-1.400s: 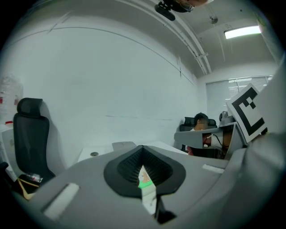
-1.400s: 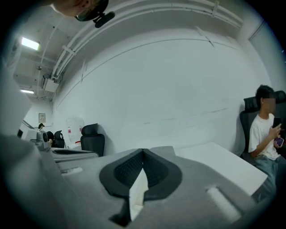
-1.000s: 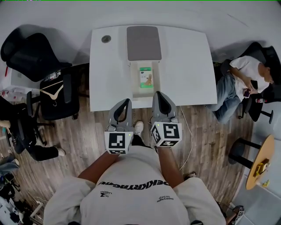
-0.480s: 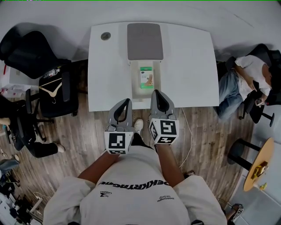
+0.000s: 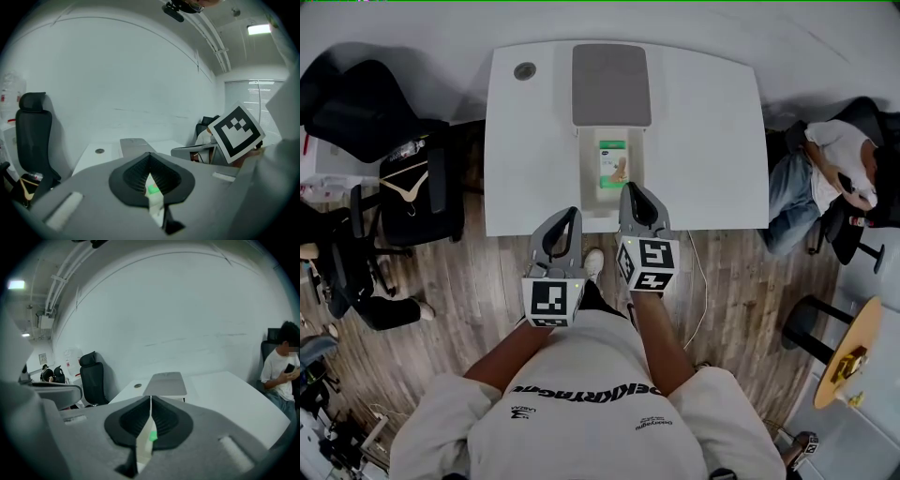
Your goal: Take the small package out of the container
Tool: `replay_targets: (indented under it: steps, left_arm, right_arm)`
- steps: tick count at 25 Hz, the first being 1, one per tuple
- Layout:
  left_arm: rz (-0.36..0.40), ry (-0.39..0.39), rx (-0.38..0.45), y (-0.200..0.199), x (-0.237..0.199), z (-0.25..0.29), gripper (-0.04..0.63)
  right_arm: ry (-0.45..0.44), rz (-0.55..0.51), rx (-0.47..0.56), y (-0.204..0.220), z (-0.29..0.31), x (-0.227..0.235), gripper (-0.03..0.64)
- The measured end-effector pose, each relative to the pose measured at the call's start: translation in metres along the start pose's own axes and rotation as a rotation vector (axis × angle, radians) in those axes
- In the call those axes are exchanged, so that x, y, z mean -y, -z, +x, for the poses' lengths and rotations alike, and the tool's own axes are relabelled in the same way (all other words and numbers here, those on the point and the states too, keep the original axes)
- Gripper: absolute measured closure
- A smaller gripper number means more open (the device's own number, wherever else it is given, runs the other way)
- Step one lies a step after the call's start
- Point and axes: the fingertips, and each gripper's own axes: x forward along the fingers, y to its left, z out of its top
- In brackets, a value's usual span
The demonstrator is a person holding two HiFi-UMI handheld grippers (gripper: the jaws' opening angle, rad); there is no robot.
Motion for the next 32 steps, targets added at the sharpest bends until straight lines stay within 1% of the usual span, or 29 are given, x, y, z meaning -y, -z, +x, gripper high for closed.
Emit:
replay_targets:
  steps: [11,22,32]
  left_arm:
    - [-0.008,-0.008,-0.018,0.006,-0.004,0.004,0.592]
    - [-0.016,-0.014,-0.030,0.012,-0.009,0.003,0.592]
    - [-0.016,-0.021,-0.040,0.015,-0.008,0.003,0.592]
  right_arm:
    - [0.007,0.005,-0.055,0.020,0.023,0.004,0.583]
    - [0.018,0.012,-0.117,0.037,0.052,0.009,0.509]
    - [0.027,0.026,-0.183,0.052,0.069,0.012,0.422]
